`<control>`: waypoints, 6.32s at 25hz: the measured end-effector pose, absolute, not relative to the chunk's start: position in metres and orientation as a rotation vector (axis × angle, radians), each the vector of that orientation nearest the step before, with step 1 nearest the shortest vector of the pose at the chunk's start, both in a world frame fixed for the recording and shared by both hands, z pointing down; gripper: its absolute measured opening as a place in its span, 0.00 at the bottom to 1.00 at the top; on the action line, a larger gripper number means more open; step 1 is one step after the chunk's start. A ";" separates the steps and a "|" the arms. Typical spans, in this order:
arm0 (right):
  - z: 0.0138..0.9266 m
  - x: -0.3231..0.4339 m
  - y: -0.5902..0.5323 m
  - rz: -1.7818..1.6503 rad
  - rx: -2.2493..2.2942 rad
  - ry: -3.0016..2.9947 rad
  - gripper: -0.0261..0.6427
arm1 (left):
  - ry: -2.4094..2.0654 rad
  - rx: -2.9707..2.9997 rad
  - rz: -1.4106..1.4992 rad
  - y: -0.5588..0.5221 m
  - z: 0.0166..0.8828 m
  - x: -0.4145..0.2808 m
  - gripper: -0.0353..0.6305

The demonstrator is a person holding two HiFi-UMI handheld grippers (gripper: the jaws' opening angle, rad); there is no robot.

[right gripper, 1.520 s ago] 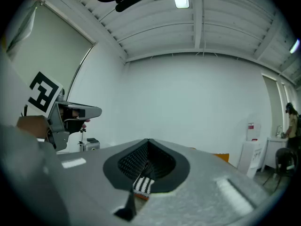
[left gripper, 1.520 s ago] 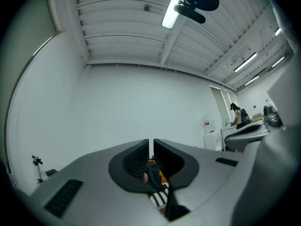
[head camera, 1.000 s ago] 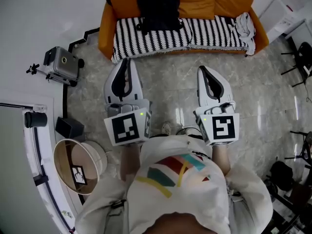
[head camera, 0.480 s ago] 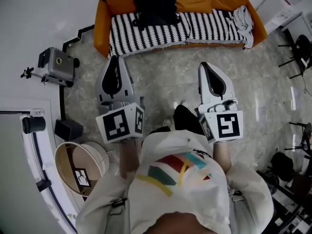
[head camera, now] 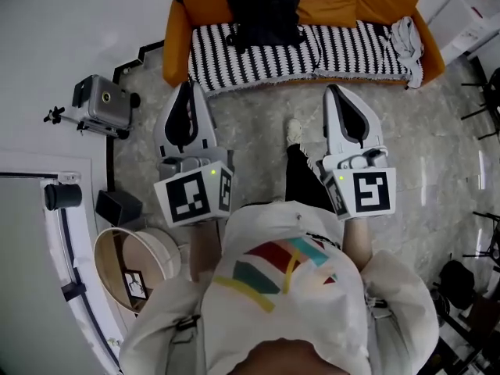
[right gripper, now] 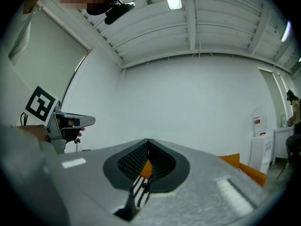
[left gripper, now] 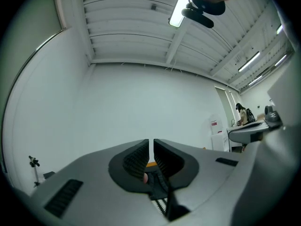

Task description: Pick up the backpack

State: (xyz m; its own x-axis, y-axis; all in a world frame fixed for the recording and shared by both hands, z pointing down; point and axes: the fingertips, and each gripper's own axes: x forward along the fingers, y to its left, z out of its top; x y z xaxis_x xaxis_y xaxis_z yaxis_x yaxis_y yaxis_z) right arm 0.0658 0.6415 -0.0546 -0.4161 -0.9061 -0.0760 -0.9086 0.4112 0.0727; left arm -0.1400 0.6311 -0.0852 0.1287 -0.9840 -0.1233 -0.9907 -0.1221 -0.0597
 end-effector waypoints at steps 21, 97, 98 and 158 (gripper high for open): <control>-0.080 0.091 0.299 0.270 -1.546 2.776 0.04 | 2.085 -1.911 -0.253 0.329 -0.121 -0.145 0.11; -0.051 0.124 0.050 0.022 -1.793 2.619 0.05 | 2.042 -2.357 0.038 0.037 -0.070 -0.112 0.11; -0.044 0.126 0.046 -0.003 -1.798 2.613 0.05 | 2.042 -2.362 0.017 0.034 -0.062 -0.111 0.11; 0.505 0.101 -0.086 -1.169 -1.928 2.795 0.36 | 2.158 -2.959 -1.038 -0.097 0.539 -0.136 0.45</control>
State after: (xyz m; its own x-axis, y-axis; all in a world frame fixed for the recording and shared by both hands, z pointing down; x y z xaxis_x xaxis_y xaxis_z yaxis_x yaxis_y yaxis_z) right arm 0.1005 -0.0860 0.5048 -0.3526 -0.6526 0.6706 -0.9358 0.2508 -0.2479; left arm -0.1356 -0.0973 0.5390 0.2927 -0.6192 0.7287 -0.9558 -0.2128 0.2031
